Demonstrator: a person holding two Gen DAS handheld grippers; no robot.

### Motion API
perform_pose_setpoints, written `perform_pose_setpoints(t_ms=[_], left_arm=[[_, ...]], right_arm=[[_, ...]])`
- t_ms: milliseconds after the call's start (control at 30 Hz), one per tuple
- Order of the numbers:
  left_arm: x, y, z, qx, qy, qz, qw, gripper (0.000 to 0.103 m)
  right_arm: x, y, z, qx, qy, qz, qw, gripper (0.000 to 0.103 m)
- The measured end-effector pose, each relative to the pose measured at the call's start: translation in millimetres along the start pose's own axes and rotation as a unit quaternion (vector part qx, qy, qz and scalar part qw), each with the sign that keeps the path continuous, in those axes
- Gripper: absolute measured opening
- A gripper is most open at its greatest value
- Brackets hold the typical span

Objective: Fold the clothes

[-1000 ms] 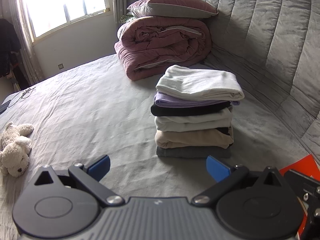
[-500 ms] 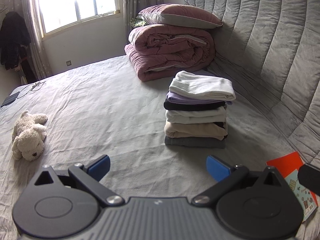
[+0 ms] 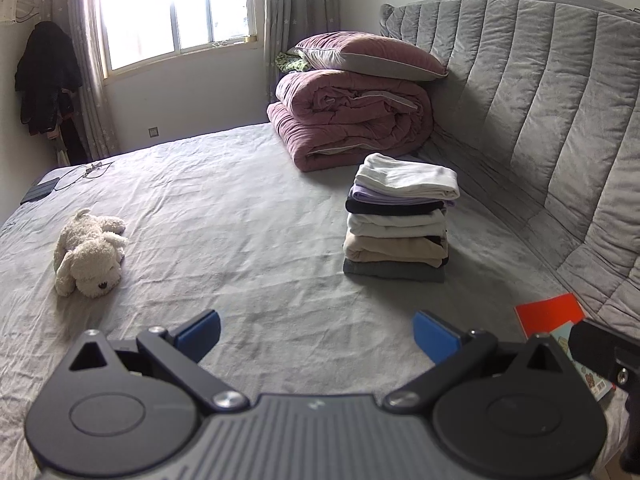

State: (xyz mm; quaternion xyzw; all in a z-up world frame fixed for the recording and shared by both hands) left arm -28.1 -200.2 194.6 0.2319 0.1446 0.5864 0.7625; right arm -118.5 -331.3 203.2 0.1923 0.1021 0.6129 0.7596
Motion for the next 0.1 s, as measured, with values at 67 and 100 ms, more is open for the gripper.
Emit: perform_pose_setpoints(t_ms=[67, 100], left_arm=[[3.1, 8.7, -3.9, -0.002, 0.002, 0.000, 1.0000, 0.102], [4.7, 13.0, -5.9, -0.004, 0.003, 0.001, 1.0000, 0.102]], right_arm=[[3.5, 5.5, -2.6, -0.001, 0.002, 0.003, 1.000, 0.103], [5.5, 7.9, -3.4, -0.002, 0.003, 0.005, 1.000, 0.103]])
Point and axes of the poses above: each gripper's, at about its wrist camera, not at the fingertips, and y roughly against the way its jaws point, x to its left, z to its top, the point moved 2 cm from there along -y, roughly the way its jaws point, and after that the axes turned 6 degrees about -x, right-handed, at the moved point
